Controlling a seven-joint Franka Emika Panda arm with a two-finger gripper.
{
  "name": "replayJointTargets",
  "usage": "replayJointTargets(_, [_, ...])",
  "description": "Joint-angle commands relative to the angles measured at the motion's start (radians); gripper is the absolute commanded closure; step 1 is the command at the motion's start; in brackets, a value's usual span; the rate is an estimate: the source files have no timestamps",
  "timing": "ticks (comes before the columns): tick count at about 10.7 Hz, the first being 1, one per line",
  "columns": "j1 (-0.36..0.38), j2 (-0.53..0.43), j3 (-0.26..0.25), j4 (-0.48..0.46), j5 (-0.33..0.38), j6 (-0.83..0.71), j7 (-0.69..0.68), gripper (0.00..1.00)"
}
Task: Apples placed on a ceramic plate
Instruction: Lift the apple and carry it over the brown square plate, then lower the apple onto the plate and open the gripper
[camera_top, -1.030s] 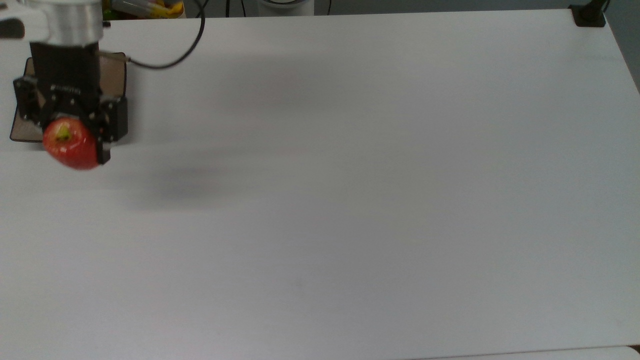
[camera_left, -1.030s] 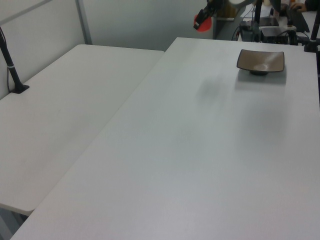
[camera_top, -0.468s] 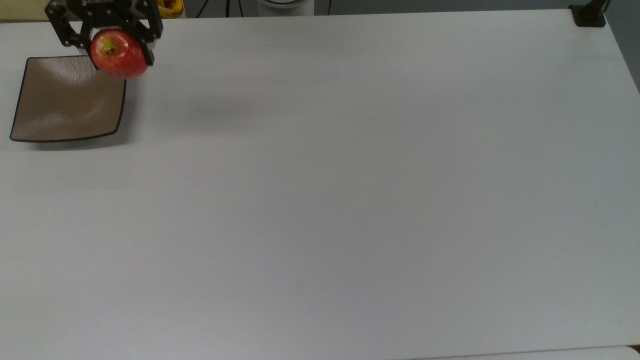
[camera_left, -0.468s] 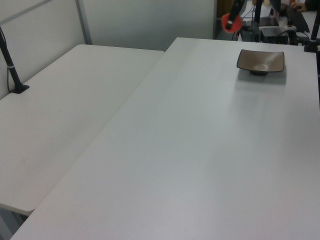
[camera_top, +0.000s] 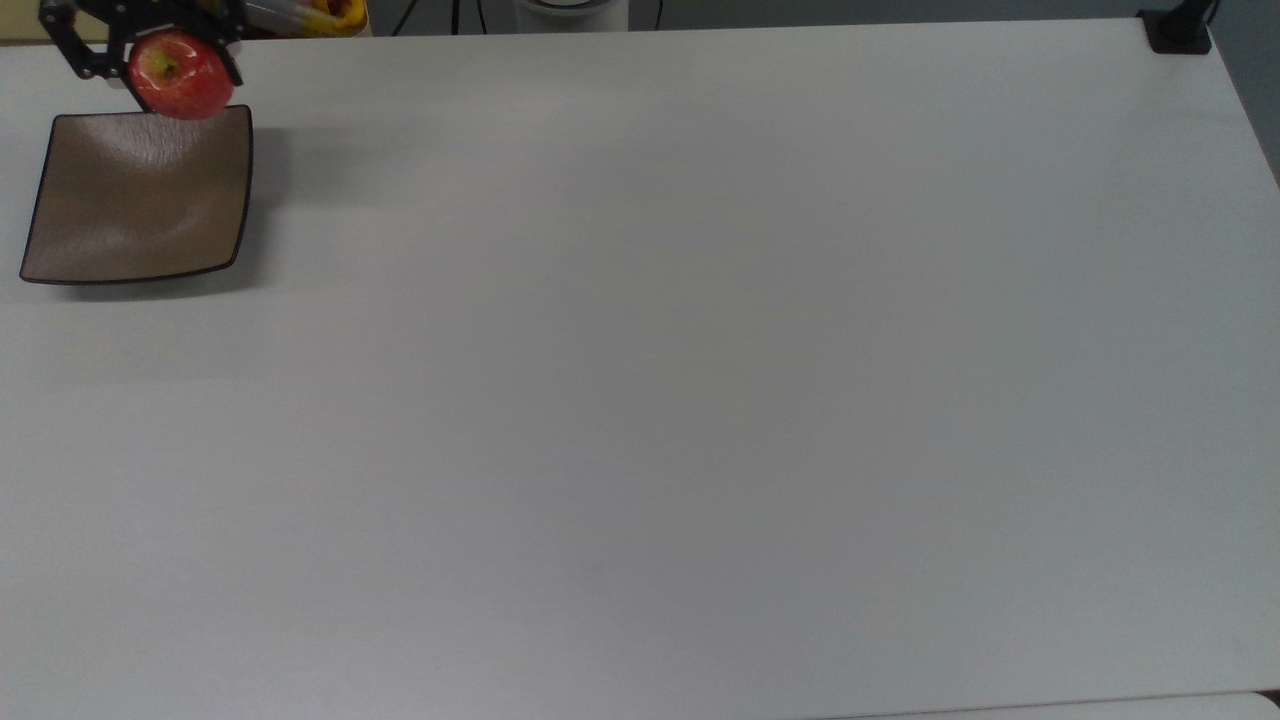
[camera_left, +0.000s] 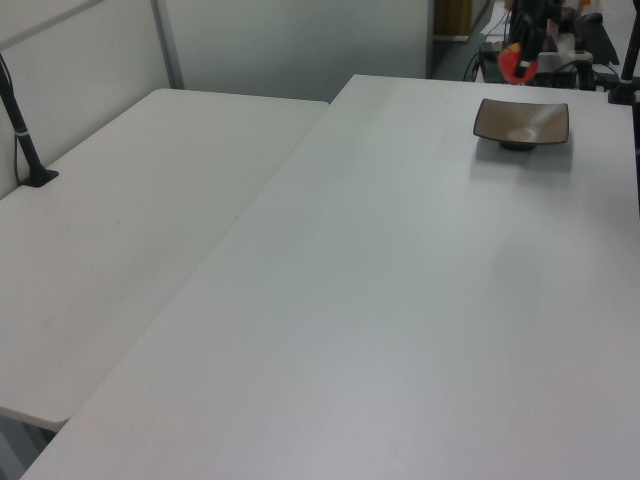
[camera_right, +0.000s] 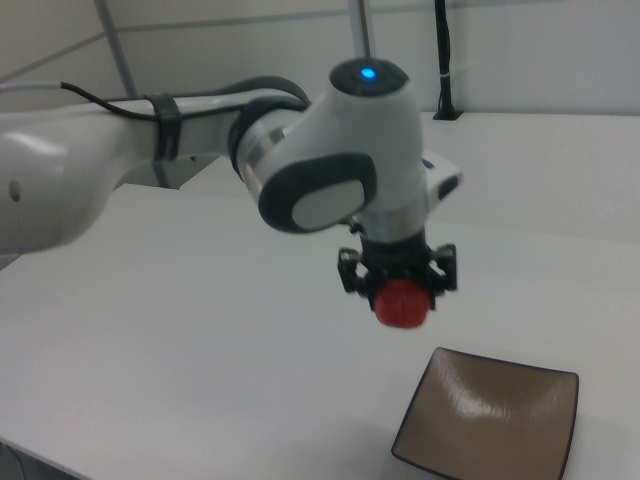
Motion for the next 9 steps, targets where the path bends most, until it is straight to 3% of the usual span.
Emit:
replayJointTargets(1, [-0.084,0.044,0.003,-0.065,0.026,0.137,-0.181,0.65])
replayJointTargets(6, [-0.111,0.191,0.005,-0.12,0.026,0.459,-0.241,0.64])
replayJointTargets(9, [-0.095,0.239,0.005,-0.123,0.068,0.531,-0.241,0.6])
